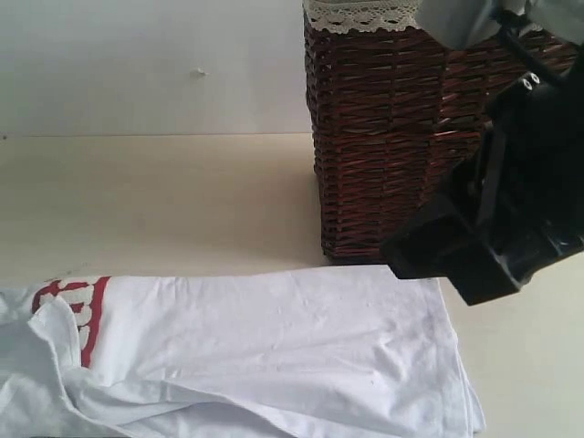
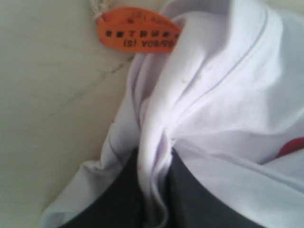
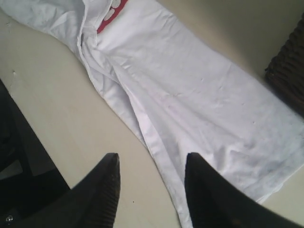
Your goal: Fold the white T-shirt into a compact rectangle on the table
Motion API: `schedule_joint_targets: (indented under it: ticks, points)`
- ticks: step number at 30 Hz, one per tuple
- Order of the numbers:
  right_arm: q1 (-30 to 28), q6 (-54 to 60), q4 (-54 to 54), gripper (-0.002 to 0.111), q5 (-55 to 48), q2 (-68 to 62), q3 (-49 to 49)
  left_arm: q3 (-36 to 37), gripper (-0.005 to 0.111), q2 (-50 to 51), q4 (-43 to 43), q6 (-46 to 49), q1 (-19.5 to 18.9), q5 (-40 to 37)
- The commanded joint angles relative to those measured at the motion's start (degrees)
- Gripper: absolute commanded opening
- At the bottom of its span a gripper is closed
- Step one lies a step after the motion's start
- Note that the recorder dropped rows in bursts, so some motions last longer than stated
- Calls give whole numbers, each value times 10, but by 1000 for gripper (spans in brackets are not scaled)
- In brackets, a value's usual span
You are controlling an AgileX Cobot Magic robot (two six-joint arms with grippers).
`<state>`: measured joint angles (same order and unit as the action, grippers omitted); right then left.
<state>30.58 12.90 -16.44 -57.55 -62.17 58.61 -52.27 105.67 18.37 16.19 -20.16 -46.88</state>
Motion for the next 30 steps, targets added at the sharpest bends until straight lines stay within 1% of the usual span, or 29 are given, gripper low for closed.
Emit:
schedule_joint_targets:
  ticks: [1,6,14,18,20,26,30]
  points:
    - [1,6,-1,43,6,2,-1,-16,0,-13,19,3,36,-10]
    - [1,6,-1,43,7,2,-1,-29,0,-43,21,2,67,-8]
    - [1,6,-1,43,9,2,-1,-47,0,-101,37,1,95,-13]
    - [1,6,-1,43,9,2,-1,-56,0,-128,70,-3,122,-25]
    - [1,6,-1,43,9,2,-1,-62,0,-142,84,-3,150,-32]
    - [1,6,-2,43,9,2,-1,-84,0,-171,96,-3,258,-35]
    - [1,6,-2,43,11,2,-1,-100,0,-179,127,-3,311,-36]
